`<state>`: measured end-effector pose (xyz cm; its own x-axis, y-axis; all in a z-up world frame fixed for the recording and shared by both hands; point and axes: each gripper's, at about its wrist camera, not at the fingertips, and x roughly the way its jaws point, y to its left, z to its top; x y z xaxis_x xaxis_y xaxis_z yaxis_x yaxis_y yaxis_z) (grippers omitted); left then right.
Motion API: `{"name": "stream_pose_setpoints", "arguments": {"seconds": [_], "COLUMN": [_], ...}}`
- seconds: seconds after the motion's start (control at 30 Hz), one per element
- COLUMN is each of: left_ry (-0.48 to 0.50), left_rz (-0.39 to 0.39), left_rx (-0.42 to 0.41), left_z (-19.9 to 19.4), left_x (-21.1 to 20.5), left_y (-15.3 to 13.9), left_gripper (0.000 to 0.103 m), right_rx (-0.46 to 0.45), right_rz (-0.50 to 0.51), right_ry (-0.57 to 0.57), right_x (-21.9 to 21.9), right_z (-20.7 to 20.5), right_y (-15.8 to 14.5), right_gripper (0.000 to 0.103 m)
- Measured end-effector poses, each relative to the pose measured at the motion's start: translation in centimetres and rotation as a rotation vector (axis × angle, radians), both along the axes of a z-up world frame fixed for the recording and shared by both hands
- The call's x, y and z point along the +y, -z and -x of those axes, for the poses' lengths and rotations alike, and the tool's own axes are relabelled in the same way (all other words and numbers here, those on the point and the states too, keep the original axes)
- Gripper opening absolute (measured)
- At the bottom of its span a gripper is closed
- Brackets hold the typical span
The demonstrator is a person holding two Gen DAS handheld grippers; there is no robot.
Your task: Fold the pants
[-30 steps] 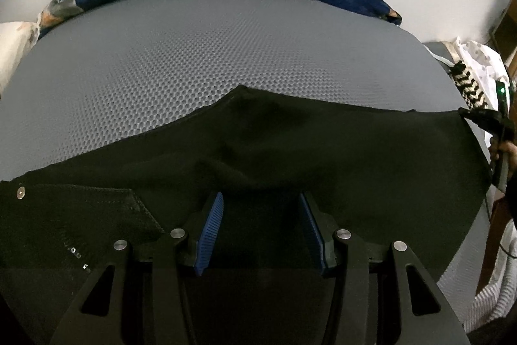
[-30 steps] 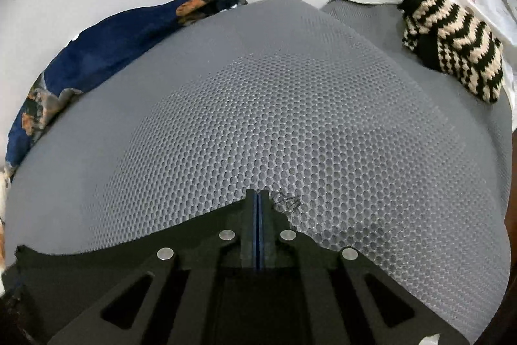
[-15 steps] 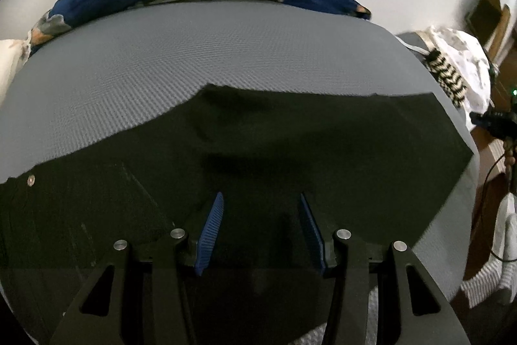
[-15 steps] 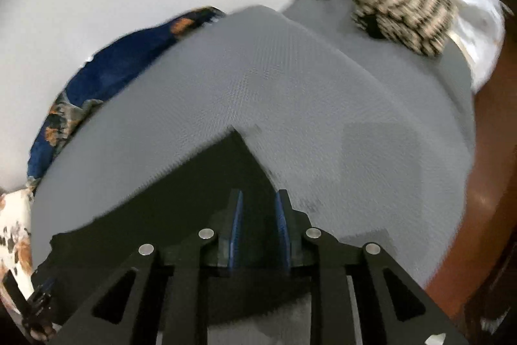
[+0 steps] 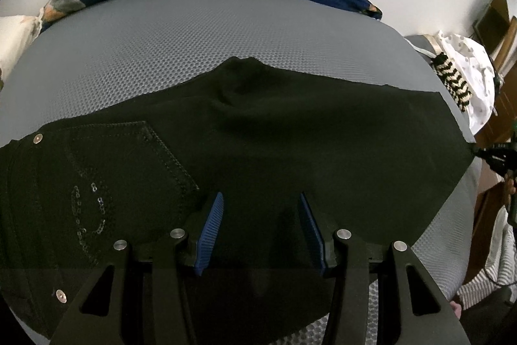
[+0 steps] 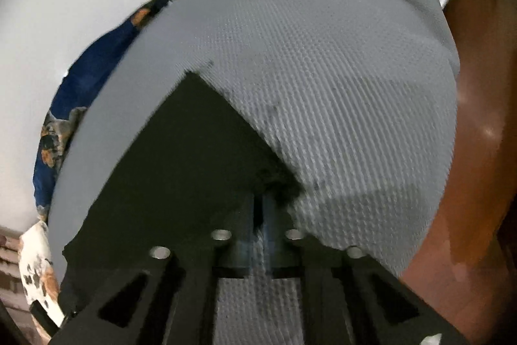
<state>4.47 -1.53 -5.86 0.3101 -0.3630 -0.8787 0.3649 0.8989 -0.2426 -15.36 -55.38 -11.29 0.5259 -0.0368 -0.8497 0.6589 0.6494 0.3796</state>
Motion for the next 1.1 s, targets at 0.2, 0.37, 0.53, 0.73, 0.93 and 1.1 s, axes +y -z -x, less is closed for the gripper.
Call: {"name": "stream_pose_setpoints", "arguments": {"seconds": [0.2, 0.37, 0.53, 0.73, 0.93, 1.1], "left_ry": [-0.017, 0.0, -0.044, -0.124, -0.229, -0.215], "left_rz": [0.001, -0.01, 0.064, 0.017, -0.004, 0.018], "left_rx": [0.017, 0.008, 0.0, -0.071, -0.055, -0.03], "left_z": [-0.2, -0.2, -0.7, -1.4, -2.1, -1.8], "left_x": [0.3, 0.1, 1.6, 5.2, 9.3, 10.3], "left_y": [0.9, 0.9, -0.5, -2.4, -1.7, -0.1], "left_gripper": [0.049, 0.05, 0.05, 0.052, 0.052, 0.052], "right_rx": [0.067, 0.112, 0.122, 0.023, -0.046, -0.078], "right_rz": [0.082, 0.064, 0.2, 0.255, 0.228, 0.158], "right_ry": [0.006, -0.002, -0.018, -0.222, -0.586, -0.875], "right_x": [0.3, 0.0, 1.1, 6.0, 16.6, 26.5], "right_z": [-1.2, -1.2, -1.6, -7.4, -17.5, -23.8], "right_y": [0.5, 0.9, -3.0, -7.4, -8.1, -6.4], "right_gripper": [0.002, 0.016, 0.045, 0.045, 0.045, 0.045]}}
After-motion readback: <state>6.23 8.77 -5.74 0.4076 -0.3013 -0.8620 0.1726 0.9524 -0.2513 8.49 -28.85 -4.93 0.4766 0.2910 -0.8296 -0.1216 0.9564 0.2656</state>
